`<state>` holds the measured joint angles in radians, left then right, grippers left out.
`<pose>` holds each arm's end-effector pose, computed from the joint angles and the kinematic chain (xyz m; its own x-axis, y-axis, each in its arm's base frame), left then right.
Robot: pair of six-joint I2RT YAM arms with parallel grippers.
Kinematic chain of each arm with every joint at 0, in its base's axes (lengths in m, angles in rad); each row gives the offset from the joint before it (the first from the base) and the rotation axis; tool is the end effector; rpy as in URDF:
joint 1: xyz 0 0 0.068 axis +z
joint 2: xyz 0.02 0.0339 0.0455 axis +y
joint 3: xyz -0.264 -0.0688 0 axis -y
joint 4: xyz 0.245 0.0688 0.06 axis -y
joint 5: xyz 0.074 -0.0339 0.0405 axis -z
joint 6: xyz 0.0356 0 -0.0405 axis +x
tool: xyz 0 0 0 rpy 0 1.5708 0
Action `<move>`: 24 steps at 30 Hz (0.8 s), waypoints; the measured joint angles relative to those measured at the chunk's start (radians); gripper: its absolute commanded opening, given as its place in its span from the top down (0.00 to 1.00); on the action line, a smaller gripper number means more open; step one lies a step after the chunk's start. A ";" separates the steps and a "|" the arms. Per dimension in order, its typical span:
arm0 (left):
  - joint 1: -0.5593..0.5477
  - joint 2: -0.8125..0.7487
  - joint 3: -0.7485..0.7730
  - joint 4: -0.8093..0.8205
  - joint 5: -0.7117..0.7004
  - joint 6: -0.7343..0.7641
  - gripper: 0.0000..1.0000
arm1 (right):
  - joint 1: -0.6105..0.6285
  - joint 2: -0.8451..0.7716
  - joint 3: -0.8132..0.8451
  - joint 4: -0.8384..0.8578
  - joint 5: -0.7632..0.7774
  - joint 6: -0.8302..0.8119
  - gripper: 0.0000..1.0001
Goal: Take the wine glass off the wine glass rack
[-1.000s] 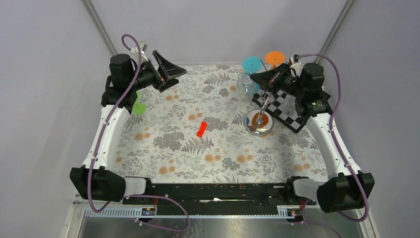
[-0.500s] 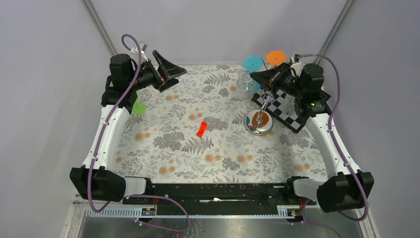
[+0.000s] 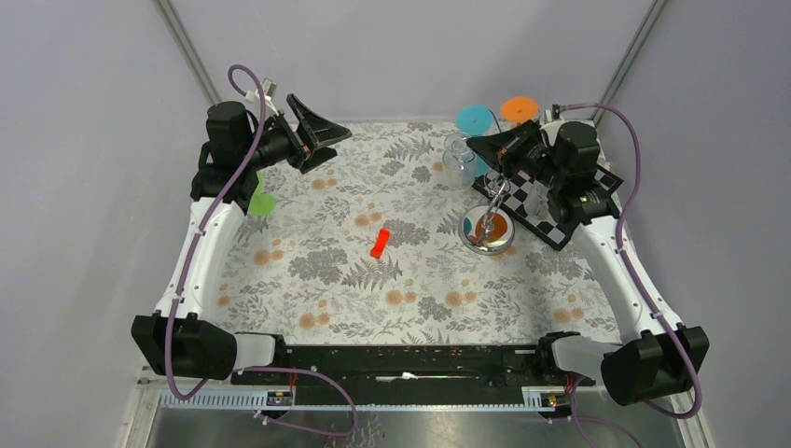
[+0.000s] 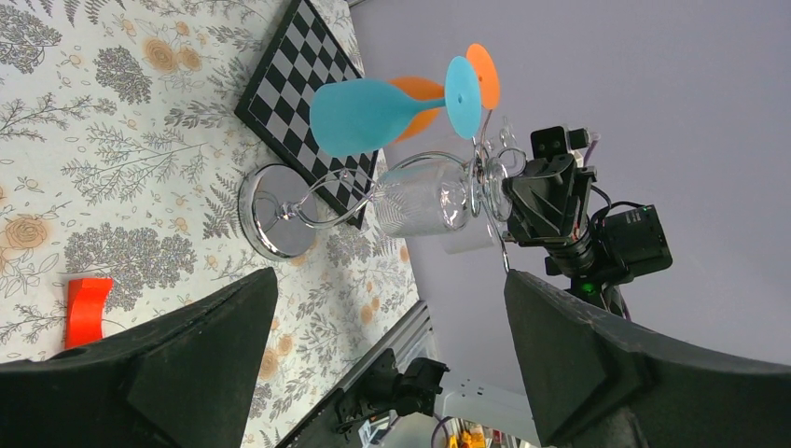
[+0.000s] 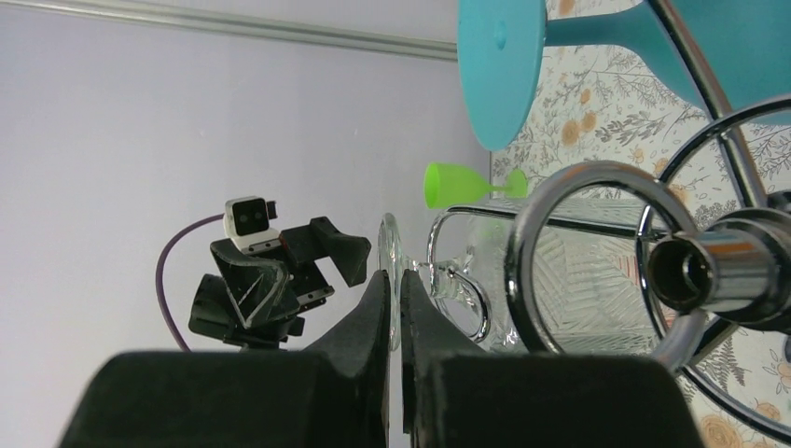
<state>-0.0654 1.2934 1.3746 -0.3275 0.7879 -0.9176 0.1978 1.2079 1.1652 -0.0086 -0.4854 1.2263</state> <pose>0.2809 -0.0437 0.4229 -0.7293 -0.5136 -0.4521 0.2517 0.4131 -0.8752 0.2703 0.0711 0.4044 -0.6106 0.7267 -0.3148 -0.1657 0.2714 0.9481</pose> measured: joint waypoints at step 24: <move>0.000 0.011 0.007 0.008 0.001 -0.008 0.01 | 0.025 -0.001 0.058 -0.088 0.128 -0.033 1.00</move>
<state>-0.0654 1.3048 1.3815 -0.3199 0.7887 -0.9253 0.2226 1.2068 1.2228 -0.0967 -0.3576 1.1934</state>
